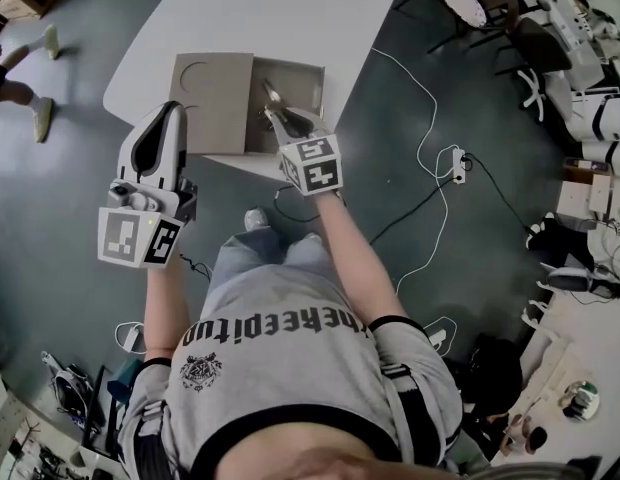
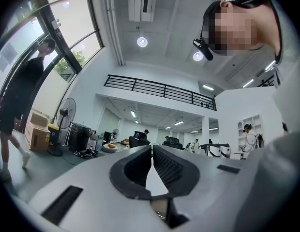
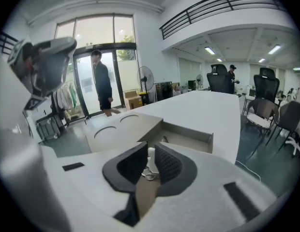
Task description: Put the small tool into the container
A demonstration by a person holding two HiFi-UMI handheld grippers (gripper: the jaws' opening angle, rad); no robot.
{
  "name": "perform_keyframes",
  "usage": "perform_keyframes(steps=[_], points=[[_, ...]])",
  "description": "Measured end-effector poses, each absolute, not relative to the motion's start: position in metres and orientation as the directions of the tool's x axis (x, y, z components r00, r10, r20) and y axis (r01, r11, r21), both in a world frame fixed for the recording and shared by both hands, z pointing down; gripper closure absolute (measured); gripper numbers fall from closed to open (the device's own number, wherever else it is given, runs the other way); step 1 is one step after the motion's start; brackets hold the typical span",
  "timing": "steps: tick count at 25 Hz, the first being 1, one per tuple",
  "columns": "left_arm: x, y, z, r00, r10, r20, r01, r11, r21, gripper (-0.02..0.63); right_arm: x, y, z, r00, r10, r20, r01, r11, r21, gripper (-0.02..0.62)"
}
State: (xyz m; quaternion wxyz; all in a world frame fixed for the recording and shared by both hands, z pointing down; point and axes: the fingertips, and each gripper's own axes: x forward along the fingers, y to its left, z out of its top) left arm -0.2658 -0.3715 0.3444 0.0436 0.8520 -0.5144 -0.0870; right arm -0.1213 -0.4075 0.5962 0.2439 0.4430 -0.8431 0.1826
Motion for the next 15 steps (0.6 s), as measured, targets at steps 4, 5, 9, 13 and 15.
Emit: perform_keyframes(steps=[4, 5, 9, 13, 15], points=[[-0.254, -0.365, 0.342, 0.451, -0.885, -0.113, -0.872, -0.464, 0.154, 0.592, -0.101, -0.402, 0.561, -0.506, -0.719, 0.476, -0.851, 0.505, -0.142, 0.592], [-0.251, -0.362, 0.340, 0.449, -0.886, -0.115, -0.874, -0.462, 0.151, 0.592, -0.096, -0.400, 0.552, -0.510, -0.731, 0.454, -0.851, 0.504, -0.147, 0.593], [-0.235, -0.349, 0.326, 0.439, -0.890, -0.122, -0.882, -0.453, 0.134, 0.592, -0.074, -0.389, 0.510, -0.520, -0.767, 0.376, -0.851, 0.506, -0.144, 0.592], [-0.222, -0.337, 0.319, 0.418, -0.900, -0.120, -0.894, -0.431, 0.119, 0.592, -0.054, -0.378, 0.476, -0.522, -0.795, 0.308, -0.850, 0.514, -0.113, 0.594], [-0.215, -0.329, 0.314, 0.406, -0.906, -0.122, -0.901, -0.419, 0.111, 0.592, -0.044, -0.370, 0.460, -0.522, -0.808, 0.275, -0.851, 0.516, -0.098, 0.592]])
